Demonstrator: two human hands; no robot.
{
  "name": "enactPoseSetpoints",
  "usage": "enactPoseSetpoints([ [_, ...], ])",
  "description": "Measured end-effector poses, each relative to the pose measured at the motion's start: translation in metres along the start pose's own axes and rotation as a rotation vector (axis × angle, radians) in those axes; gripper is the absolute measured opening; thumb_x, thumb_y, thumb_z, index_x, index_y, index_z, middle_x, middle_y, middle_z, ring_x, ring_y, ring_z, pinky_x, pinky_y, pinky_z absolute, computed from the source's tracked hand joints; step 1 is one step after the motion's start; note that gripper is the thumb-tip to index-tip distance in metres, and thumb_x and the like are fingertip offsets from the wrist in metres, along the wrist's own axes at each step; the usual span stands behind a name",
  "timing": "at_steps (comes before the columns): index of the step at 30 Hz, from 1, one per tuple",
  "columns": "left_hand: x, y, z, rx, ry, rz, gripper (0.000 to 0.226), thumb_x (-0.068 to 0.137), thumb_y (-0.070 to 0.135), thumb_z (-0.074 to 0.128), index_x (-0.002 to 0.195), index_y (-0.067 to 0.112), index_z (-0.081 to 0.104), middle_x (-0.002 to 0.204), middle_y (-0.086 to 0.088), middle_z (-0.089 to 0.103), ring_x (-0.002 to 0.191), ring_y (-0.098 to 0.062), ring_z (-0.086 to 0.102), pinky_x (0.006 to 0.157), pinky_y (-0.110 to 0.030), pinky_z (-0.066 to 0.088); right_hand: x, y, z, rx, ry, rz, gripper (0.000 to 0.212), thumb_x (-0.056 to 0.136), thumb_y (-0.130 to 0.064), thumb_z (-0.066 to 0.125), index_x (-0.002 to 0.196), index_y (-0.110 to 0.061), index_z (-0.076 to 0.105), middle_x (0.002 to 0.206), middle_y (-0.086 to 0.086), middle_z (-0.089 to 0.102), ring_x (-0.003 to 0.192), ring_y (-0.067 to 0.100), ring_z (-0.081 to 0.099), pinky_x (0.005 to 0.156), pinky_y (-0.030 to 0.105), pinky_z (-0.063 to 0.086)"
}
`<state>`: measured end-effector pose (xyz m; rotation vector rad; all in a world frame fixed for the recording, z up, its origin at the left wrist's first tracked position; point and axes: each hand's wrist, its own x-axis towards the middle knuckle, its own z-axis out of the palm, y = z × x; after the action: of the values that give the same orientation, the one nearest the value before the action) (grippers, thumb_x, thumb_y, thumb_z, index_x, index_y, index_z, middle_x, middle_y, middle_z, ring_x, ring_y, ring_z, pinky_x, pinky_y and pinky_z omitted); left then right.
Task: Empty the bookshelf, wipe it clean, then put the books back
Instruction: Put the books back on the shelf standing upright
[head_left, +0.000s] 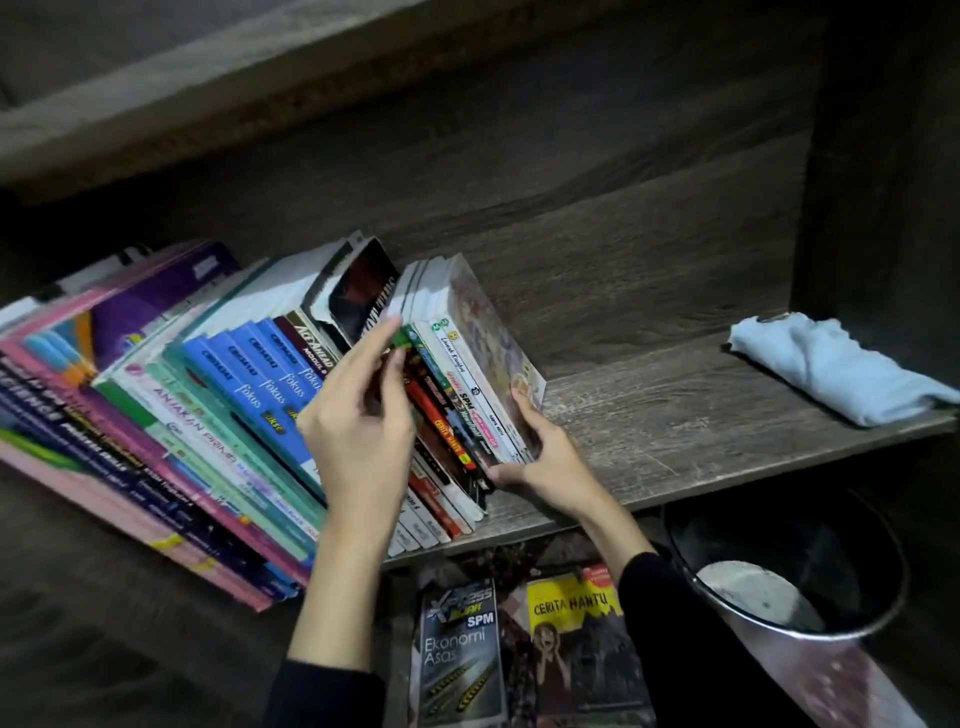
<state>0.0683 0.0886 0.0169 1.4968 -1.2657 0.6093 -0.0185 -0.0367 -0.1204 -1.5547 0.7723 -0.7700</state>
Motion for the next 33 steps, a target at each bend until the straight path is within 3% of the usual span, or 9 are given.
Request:
enactPoseSetpoints([
  [3, -0.003, -0.011, 0.0, 0.362, 0.202, 0.137, 0.024, 0.086, 0.018, 0.069, 0.109, 0.014, 0.069, 0.117, -0.007, 0.065, 0.106, -0.018, 0.054, 0.088, -0.028, 0.042, 0.001, 0.001, 0.0, -0.003, 0.044, -0.005, 0.11, 0.055, -0.015, 0.091, 0.146, -0.034, 0.031, 0.146, -0.005, 0.042, 0.133, 0.018, 0.041, 0.114, 0.04, 0.032],
  [8, 0.0, -0.007, -0.001, 0.676, -0.055, -0.102, 0.036, 0.078, 0.032, 0.066, 0.114, 0.035, 0.062, 0.156, -0.014, 0.015, 0.14, -0.031, 0.005, 0.107, -0.063, 0.004, -0.004, -0.002, -0.001, -0.053, 0.04, -0.038, 0.108, 0.059, -0.021, 0.089, 0.148, -0.034, 0.028, 0.148, -0.004, 0.04, 0.133, 0.019, 0.041, 0.112, 0.042, 0.034],
  [10, 0.004, -0.005, 0.0, 0.763, -0.131, -0.122, 0.032, 0.076, 0.029, 0.064, 0.108, 0.032, 0.063, 0.157, -0.019, 0.005, 0.142, -0.04, -0.001, 0.103, -0.067, -0.006, -0.005, -0.004, -0.001, -0.069, 0.04, -0.051, 0.107, 0.061, -0.023, 0.088, 0.148, -0.035, 0.027, 0.149, -0.004, 0.038, 0.134, 0.02, 0.04, 0.111, 0.043, 0.034],
  [13, 0.006, -0.004, 0.006, 0.836, -0.151, -0.144, 0.024, 0.077, 0.023, 0.063, 0.101, 0.023, 0.064, 0.155, -0.027, 0.001, 0.142, -0.044, -0.001, 0.1, -0.074, -0.003, -0.005, -0.005, -0.001, -0.113, 0.03, -0.042, 0.107, 0.063, -0.026, 0.087, 0.148, -0.036, 0.024, 0.15, -0.006, 0.035, 0.135, 0.021, 0.038, 0.112, 0.041, 0.032],
  [17, 0.008, -0.004, 0.009, 0.804, -0.15, -0.147, 0.012, 0.081, 0.017, 0.065, 0.093, 0.018, 0.063, 0.155, -0.027, -0.003, 0.142, -0.045, -0.005, 0.1, -0.073, -0.007, -0.004, -0.005, 0.0, -0.076, -0.008, -0.019, 0.105, 0.065, -0.023, 0.085, 0.148, -0.038, 0.022, 0.152, -0.004, 0.033, 0.138, 0.021, 0.033, 0.114, 0.044, 0.028],
  [25, 0.012, -0.009, -0.001, 0.57, -0.149, -0.088, 0.013, 0.084, 0.021, 0.065, 0.096, 0.024, 0.069, 0.157, -0.016, 0.0, 0.142, -0.041, -0.013, 0.1, -0.064, -0.018, 0.0, -0.005, -0.003, 0.01, -0.087, -0.018, 0.105, 0.066, -0.011, 0.084, 0.149, -0.028, 0.023, 0.154, -0.006, 0.025, 0.14, 0.012, 0.026, 0.116, 0.032, 0.019],
  [28, 0.013, -0.013, -0.001, 0.531, -0.14, -0.057, 0.013, 0.084, 0.024, 0.067, 0.096, 0.026, 0.071, 0.157, -0.015, 0.004, 0.142, -0.041, -0.012, 0.101, -0.065, -0.017, 0.004, -0.001, -0.003, -0.038, -0.088, -0.042, 0.104, 0.066, -0.015, 0.085, 0.149, -0.026, 0.023, 0.155, -0.011, 0.02, 0.143, 0.012, 0.019, 0.118, 0.036, 0.015],
  [31, 0.014, -0.016, 0.002, 0.527, -0.11, -0.044, 0.015, 0.08, 0.027, 0.071, 0.095, 0.025, 0.072, 0.156, -0.016, 0.009, 0.142, -0.041, -0.007, 0.102, -0.065, -0.013, 0.007, -0.003, -0.005, -0.124, -0.074, -0.056, 0.105, 0.065, -0.02, 0.085, 0.149, -0.026, 0.023, 0.154, -0.012, 0.021, 0.142, 0.01, 0.021, 0.113, 0.026, 0.014],
  [33, 0.012, -0.016, 0.004, 0.538, -0.076, -0.058, 0.016, 0.08, 0.028, 0.072, 0.095, 0.024, 0.071, 0.156, -0.015, 0.01, 0.143, -0.04, -0.004, 0.104, -0.065, -0.011, 0.007, -0.005, -0.006, -0.19, -0.052, -0.034, 0.106, 0.063, -0.026, 0.086, 0.149, -0.03, 0.023, 0.154, -0.008, 0.026, 0.14, 0.016, 0.028, 0.115, 0.035, 0.021],
])
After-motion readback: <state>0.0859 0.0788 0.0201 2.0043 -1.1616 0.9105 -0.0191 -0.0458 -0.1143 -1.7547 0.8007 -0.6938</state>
